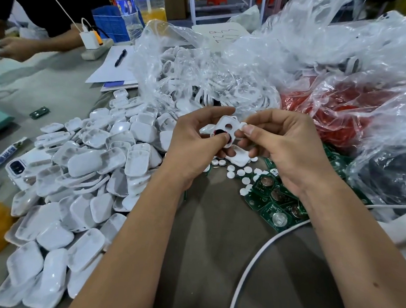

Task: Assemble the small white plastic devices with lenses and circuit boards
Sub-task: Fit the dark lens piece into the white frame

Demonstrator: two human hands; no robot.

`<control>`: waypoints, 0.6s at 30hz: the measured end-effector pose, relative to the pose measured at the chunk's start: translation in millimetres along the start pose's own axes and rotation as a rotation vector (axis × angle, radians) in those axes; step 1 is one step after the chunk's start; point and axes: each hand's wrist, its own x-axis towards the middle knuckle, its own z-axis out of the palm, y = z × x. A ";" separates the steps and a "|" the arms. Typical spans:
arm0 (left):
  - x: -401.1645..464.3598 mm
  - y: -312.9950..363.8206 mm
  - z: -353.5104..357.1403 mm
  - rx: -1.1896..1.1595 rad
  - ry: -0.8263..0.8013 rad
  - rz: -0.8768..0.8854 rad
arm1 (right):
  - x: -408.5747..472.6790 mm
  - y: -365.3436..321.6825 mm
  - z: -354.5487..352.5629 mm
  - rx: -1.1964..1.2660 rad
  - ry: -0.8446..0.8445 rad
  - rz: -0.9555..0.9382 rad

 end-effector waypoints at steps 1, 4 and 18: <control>-0.2 0.0 0.2 0.004 -0.001 -0.002 | 0.1 0.4 -0.1 -0.015 0.009 -0.002; -0.6 0.0 0.6 0.018 -0.011 -0.001 | 1.3 2.0 -0.5 -0.041 0.026 -0.010; -1.9 -3.0 9.5 0.043 -0.002 0.000 | -1.2 2.7 6.3 -0.580 0.115 -0.252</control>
